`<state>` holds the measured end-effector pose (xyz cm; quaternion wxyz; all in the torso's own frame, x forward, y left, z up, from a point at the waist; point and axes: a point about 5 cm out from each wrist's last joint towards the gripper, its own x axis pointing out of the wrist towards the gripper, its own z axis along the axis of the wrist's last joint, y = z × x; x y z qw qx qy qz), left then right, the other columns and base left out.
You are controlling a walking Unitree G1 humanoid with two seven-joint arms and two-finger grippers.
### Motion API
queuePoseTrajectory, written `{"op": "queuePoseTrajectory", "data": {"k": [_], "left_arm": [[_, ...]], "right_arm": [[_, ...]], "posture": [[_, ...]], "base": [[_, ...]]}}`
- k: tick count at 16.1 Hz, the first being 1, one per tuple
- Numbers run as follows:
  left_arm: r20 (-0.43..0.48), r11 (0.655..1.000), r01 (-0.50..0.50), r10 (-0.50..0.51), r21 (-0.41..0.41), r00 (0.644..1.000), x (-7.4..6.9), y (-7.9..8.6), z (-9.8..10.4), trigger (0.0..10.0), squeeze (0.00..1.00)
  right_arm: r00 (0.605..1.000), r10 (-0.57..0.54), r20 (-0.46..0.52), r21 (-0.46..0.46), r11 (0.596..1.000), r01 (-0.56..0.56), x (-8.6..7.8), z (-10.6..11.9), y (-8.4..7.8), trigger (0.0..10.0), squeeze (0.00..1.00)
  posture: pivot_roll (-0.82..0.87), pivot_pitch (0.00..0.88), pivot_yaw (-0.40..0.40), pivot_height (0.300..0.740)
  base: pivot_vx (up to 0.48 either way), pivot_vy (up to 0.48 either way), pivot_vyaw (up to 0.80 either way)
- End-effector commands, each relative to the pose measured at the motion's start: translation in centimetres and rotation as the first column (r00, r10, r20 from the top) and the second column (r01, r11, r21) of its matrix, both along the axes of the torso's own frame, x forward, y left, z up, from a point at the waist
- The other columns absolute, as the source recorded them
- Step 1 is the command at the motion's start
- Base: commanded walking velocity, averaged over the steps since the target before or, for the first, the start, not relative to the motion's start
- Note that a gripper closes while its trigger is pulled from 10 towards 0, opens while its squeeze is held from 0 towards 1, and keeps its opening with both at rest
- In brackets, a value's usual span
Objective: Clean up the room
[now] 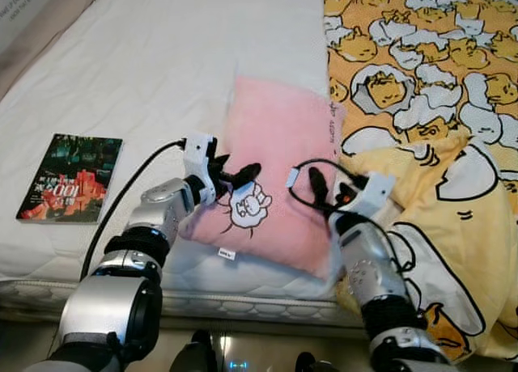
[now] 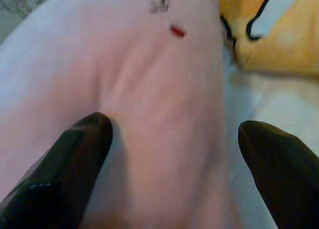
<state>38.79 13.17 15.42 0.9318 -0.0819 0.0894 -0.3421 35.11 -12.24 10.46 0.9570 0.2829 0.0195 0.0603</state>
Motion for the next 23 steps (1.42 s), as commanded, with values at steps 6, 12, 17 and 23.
{"op": "queuePoseTrajectory", "data": {"k": [6, 12, 17, 23], "left_arm": [[-0.153, 0.988, 0.124, -0.108, 0.097, 0.982, -1.3, -1.5, -3.1, 10.0, 0.00], [-0.154, 0.993, 0.014, 0.005, 0.120, 0.988, -1.2, -2.7, -3.8, 0.0, 0.00], [-0.118, 0.990, 0.019, -0.002, 0.140, 0.993, -2.1, -4.2, -4.9, 0.0, 0.00], [-0.139, 0.998, 0.018, -0.010, 0.056, 0.990, -2.5, -6.8, -5.1, 0.0, 0.00]], "right_arm": [[0.967, 0.112, -0.227, 0.077, 0.992, -0.097, -0.8, -4.3, 1.0, 10.0, 0.00], [0.926, 0.166, -0.339, 0.097, 0.985, -0.141, -0.5, -5.1, 0.9, 0.0, 0.00], [0.936, 0.164, -0.312, -0.046, 0.981, -0.187, -0.4, -5.0, -1.6, 0.0, 0.00], [0.945, 0.088, -0.316, -0.016, 0.995, -0.098, -0.6, -5.3, -3.8, 0.0, 0.00]], "posture": [[0.10, 0.346, -0.011, 0.740], [0.11, 0.323, -0.010, 0.740], [0.13, 0.236, 0.004, 0.740], [0.09, 0.161, -0.019, 0.740]], "base": [[0.000, 0.000, 0.00], [0.000, 0.000, 0.00], [0.000, 0.000, 0.00], [0.000, 0.000, 0.00]]}}
